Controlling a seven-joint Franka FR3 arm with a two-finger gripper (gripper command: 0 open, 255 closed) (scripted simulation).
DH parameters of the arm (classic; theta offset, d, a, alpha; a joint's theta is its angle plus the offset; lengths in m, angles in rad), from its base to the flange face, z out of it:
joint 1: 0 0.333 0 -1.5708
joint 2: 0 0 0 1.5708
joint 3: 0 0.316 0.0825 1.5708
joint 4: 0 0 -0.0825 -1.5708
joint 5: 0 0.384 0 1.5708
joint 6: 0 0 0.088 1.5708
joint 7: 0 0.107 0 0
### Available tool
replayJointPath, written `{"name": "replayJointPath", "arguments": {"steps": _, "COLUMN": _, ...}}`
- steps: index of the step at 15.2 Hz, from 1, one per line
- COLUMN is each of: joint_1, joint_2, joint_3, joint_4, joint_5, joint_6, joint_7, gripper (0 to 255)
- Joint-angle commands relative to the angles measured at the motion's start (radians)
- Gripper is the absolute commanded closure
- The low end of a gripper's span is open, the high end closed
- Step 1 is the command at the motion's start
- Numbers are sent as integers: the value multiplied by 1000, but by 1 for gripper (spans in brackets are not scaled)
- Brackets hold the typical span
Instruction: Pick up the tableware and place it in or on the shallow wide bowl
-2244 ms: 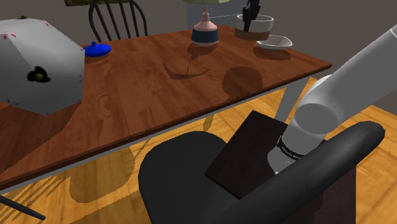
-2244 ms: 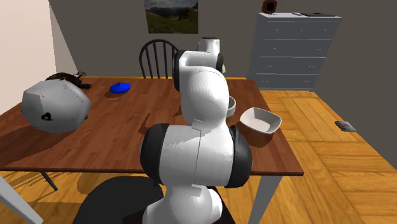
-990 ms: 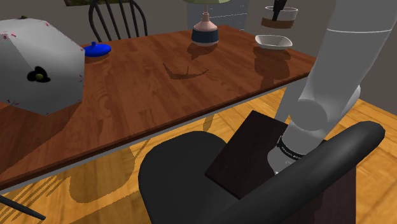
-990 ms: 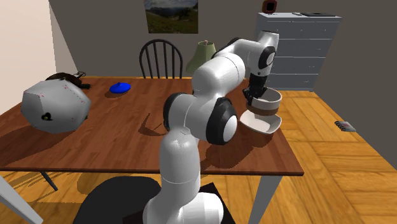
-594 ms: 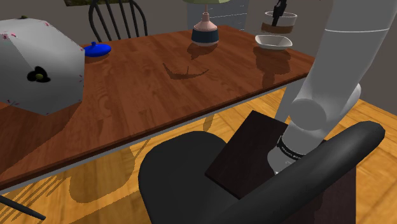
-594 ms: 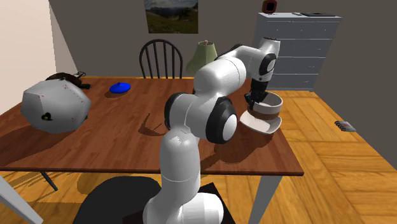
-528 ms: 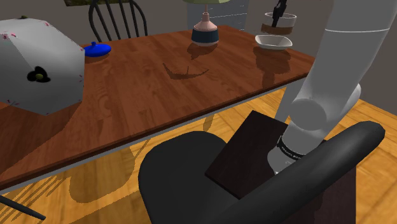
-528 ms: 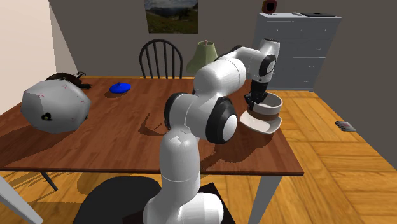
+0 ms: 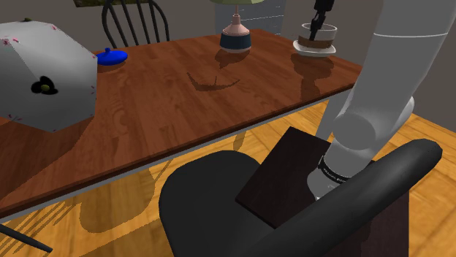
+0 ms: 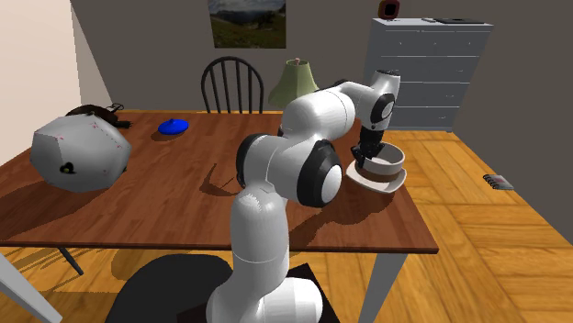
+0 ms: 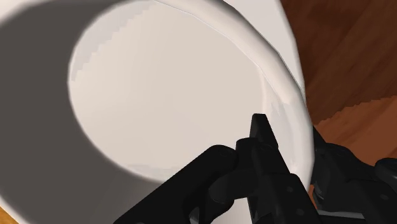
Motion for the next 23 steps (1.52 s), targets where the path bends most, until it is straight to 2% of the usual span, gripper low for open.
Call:
{"name": "replayJointPath", "arguments": {"steps": 1, "joint_1": 1, "joint_2": 1, "joint_3": 1, "joint_4": -26, "joint_5": 2, "joint_6": 28, "joint_7": -3, "gripper": 255}}
{"name": "replayJointPath", "arguments": {"steps": 8, "joint_1": 1, "joint_2": 1, "joint_3": 1, "joint_4": -26, "joint_5": 2, "joint_6": 28, "joint_7": -3, "gripper": 255}}
{"name": "replayJointPath", "arguments": {"steps": 9, "joint_1": 1, "joint_2": 1, "joint_3": 1, "joint_4": -26, "joint_5": 2, "joint_6": 28, "joint_7": -3, "gripper": 0}}
{"name": "replayJointPath", "arguments": {"steps": 14, "joint_1": 1, "joint_2": 1, "joint_3": 1, "joint_4": -26, "joint_5": 2, "joint_6": 28, "joint_7": -3, "gripper": 0}}
{"name": "replayJointPath", "arguments": {"steps": 18, "joint_1": -12, "joint_2": 7, "joint_3": -6, "joint_4": 107, "joint_5": 3, "joint_6": -101, "joint_7": -1, "gripper": 0}}
{"name": "replayJointPath", "arguments": {"steps": 23, "joint_1": -13, "joint_2": 7, "joint_3": -6, "joint_4": 107, "joint_5": 3, "joint_6": -101, "joint_7": -1, "gripper": 0}}
